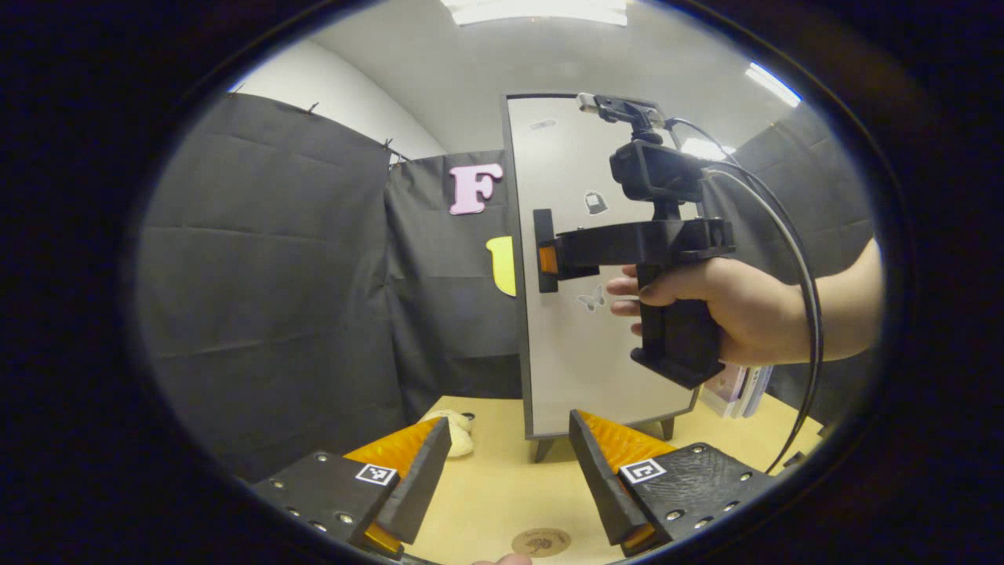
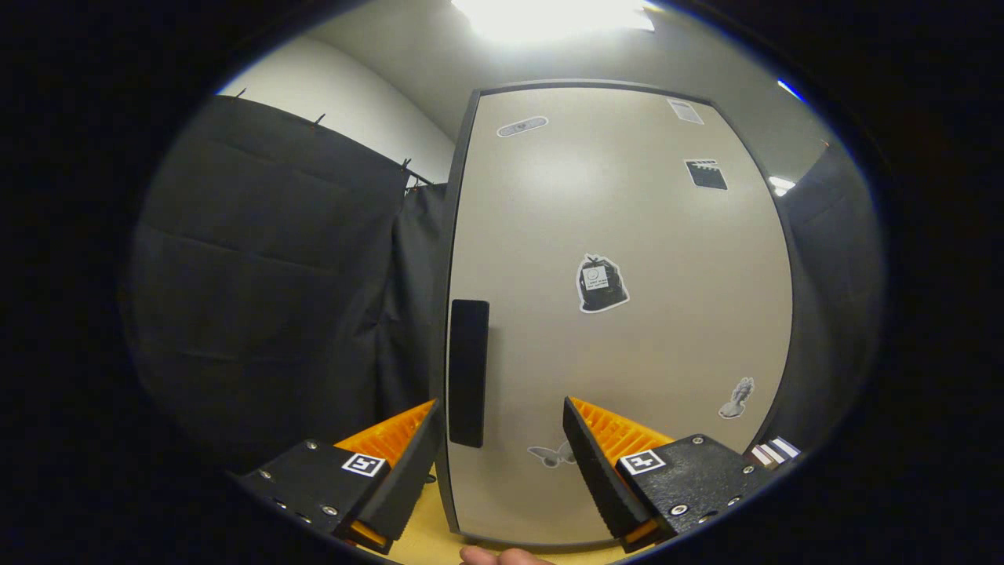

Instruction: Open the cabinet door with the right hand, grasp the bottle in the cabinet with the left hand and place it on the coaster, then close the cabinet door with the right hand.

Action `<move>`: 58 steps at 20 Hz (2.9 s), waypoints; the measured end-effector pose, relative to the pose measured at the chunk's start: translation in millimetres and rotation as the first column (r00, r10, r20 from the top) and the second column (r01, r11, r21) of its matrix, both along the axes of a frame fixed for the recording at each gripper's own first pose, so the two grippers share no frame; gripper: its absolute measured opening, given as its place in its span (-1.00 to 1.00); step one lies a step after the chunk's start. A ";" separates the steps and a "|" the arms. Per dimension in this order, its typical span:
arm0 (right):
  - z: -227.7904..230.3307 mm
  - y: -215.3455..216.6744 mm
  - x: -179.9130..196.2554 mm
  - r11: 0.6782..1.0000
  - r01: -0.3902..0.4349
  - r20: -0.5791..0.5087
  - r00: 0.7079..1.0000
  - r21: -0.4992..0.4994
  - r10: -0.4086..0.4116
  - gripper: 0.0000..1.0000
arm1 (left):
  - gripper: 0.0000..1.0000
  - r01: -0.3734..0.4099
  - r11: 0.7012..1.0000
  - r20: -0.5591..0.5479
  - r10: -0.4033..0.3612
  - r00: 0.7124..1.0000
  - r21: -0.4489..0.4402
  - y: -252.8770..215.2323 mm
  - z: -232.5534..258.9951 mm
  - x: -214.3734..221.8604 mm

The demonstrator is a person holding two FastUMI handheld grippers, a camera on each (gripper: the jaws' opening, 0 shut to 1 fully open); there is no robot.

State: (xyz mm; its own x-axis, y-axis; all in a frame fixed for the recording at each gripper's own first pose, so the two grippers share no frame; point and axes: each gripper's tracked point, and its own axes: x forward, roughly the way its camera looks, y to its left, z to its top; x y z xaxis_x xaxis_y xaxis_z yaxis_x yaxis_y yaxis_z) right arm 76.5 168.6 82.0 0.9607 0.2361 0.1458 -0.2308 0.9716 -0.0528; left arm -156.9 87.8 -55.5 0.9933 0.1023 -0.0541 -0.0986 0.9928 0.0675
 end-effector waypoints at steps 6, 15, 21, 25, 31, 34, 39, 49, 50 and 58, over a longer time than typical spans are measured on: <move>-7.1 27.8 24.1 0.999 -0.022 -0.036 0.999 -0.028 0.021 0.84 | 0.74 -0.094 0.995 -0.053 0.092 0.994 -0.025 23.3 -17.3 -18.8; -6.9 41.8 48.0 0.995 -0.039 -0.031 0.999 -0.087 0.036 -0.12 | 0.75 -0.139 0.986 -0.079 0.132 0.988 -0.092 29.9 -25.8 -24.4; -9.1 39.5 46.3 0.996 -0.061 -0.081 0.995 -0.065 0.055 -0.44 | 0.75 -0.193 0.975 -0.068 0.186 0.980 -0.106 36.8 -26.1 -29.3; -10.6 39.8 45.3 0.993 -0.063 -0.085 0.995 -0.097 0.055 -0.51 | 0.74 -0.207 0.971 -0.058 0.202 0.978 -0.118 38.8 -24.0 -30.6; -11.5 39.5 40.3 0.990 -0.100 -0.112 0.990 -0.097 0.089 -0.51 | 0.74 -0.197 0.974 -0.059 0.192 0.980 -0.107 38.2 -23.4 -30.2; -11.1 39.4 33.6 0.984 -0.136 -0.115 0.986 -0.112 0.123 -0.51 | 0.75 -0.191 0.978 -0.053 0.187 0.981 -0.084 39.5 -21.5 -30.4; -13.3 36.3 25.3 0.971 -0.205 -0.128 0.974 -0.120 0.189 -0.51 | 0.75 -0.155 0.985 -0.057 0.151 0.987 -0.082 34.0 -22.1 -27.6; -18.0 25.4 21.9 0.919 -0.379 -0.148 0.920 -0.109 0.362 -0.51 | 0.75 -0.048 0.992 -0.057 0.042 0.997 -0.114 15.3 -22.3 -12.4; -18.2 24.3 22.1 0.914 -0.391 -0.150 0.915 -0.112 0.374 -0.51 | 0.75 -0.037 0.991 -0.071 0.028 0.997 -0.132 9.0 -25.5 -13.3; -19.5 13.2 11.9 0.844 -0.525 -0.155 0.848 -0.114 0.507 -0.53 | 0.75 -0.045 0.996 -0.085 0.039 0.996 -0.075 11.8 -20.4 -14.5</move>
State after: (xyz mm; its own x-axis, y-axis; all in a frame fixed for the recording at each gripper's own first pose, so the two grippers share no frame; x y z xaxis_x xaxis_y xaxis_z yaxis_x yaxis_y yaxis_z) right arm 88.5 181.8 62.5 0.7015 0.7119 -0.0325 -0.7094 0.6932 -0.1272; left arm -171.3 99.6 -76.0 0.9800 0.1362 -0.1454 -0.1375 0.9905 0.0014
